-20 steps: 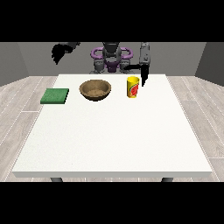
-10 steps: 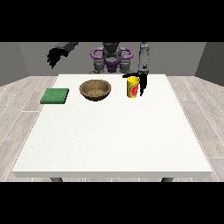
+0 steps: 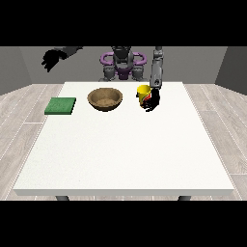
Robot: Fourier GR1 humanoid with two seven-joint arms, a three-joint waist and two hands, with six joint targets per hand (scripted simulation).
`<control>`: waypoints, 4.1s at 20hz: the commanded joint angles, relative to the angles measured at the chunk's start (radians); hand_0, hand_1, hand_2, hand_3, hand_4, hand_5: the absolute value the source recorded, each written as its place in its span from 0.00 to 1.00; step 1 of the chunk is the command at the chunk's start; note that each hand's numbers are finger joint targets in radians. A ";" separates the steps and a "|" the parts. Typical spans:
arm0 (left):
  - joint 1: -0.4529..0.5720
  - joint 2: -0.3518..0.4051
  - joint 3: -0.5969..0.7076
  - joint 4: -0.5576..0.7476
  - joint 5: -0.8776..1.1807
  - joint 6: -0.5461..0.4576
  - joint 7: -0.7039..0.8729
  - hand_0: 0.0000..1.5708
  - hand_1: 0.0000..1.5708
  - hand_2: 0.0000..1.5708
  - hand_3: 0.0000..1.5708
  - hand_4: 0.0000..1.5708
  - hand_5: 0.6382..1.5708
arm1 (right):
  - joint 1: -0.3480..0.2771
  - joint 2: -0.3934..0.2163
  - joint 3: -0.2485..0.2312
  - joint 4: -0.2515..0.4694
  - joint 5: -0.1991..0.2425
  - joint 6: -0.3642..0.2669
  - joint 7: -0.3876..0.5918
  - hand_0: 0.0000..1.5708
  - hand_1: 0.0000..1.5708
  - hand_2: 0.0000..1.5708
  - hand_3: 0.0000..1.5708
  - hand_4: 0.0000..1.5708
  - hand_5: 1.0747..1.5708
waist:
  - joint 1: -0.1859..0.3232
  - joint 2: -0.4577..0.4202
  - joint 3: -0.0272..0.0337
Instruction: Pick the cup and pour the ball into the bowl, then pick the bowl and place it on the pad
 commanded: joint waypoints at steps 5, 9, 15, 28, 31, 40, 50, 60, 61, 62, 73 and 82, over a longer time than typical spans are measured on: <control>-0.012 0.026 -0.030 0.094 -0.071 0.077 0.039 0.82 0.82 1.00 1.00 0.90 0.84 | 0.025 -0.081 -0.083 0.053 -0.078 0.051 0.068 0.00 0.00 0.00 0.10 0.40 0.99 | 0.010 -0.097 -0.0023; -0.094 -0.044 -0.159 0.011 -0.216 0.248 0.220 0.81 0.81 1.00 1.00 0.90 0.85 | -0.020 -0.131 -0.142 0.237 -0.082 0.071 0.034 0.00 0.00 0.00 0.20 0.41 0.99 | 0.072 -0.168 0.0000; -0.174 0.015 -0.345 0.114 -0.542 0.475 0.441 0.86 0.86 1.00 1.00 0.90 0.97 | 0.012 -0.109 -0.084 0.239 -0.065 0.094 0.071 0.00 0.00 0.00 0.15 0.41 0.99 | 0.024 -0.240 0.0054; -0.454 -0.082 -0.673 0.223 -0.962 0.357 1.071 0.87 0.87 1.00 1.00 0.94 0.96 | -0.020 -0.159 -0.125 0.486 -0.064 0.193 -0.019 0.00 0.00 0.00 0.00 0.44 0.97 | 0.059 -0.283 -0.0001; -0.548 -0.083 -0.717 0.251 -1.038 0.280 1.187 0.84 0.84 1.00 1.00 0.90 0.98 | -0.086 -0.138 -0.096 0.457 -0.063 0.143 0.036 0.00 0.00 0.00 0.10 0.45 0.98 | 0.019 -0.292 -0.0009; -0.617 -0.083 -0.904 0.249 -1.241 0.024 1.351 0.47 0.47 1.00 1.00 0.64 1.00 | -0.074 -0.099 -0.061 0.503 -0.021 0.162 -0.028 0.00 0.00 0.00 0.19 0.45 0.97 | 0.003 -0.317 -0.0014; -0.553 -0.083 -0.941 0.062 -1.272 -0.185 1.283 0.00 0.00 0.67 0.98 0.70 1.00 | -0.038 -0.034 -0.018 0.489 0.046 0.064 -0.044 0.00 0.00 0.00 0.17 0.44 0.95 | 0.051 -0.358 -0.0025; -0.435 0.067 -0.423 -0.178 -0.737 0.142 1.057 0.40 0.40 0.60 0.43 0.82 0.97 | -0.017 -0.010 -0.047 0.467 0.055 -0.038 -0.020 0.00 0.00 0.00 0.08 0.49 0.98 | 0.215 -0.389 -0.0136; -0.421 0.065 -0.363 -0.204 -0.659 0.140 1.031 0.27 0.27 0.09 0.01 0.78 0.96 | -0.005 -0.003 -0.041 0.461 0.056 -0.035 -0.020 0.00 0.00 0.00 0.07 0.50 0.97 | 0.216 -0.401 -0.0163; -0.429 0.056 -0.306 -0.230 -0.588 0.137 1.010 0.00 0.00 0.00 0.00 0.75 0.98 | -0.023 0.010 -0.033 0.457 0.059 -0.048 -0.016 0.00 0.00 0.00 0.00 0.50 0.97 | 0.229 -0.386 -0.0180; -0.410 0.208 0.102 -0.346 0.041 -0.334 0.835 0.00 0.00 0.00 0.00 0.67 0.99 | 0.011 0.143 -0.025 0.514 0.108 -0.184 -0.121 0.00 0.00 0.00 0.00 0.46 0.99 | 0.368 -0.269 -0.0038; -0.354 0.367 0.194 -0.368 0.169 -0.493 0.860 0.00 0.00 0.00 0.00 0.63 0.99 | -0.048 0.183 -0.007 0.690 0.129 -0.175 -0.277 0.00 0.00 0.00 0.00 0.44 0.99 | 0.341 -0.176 -0.0018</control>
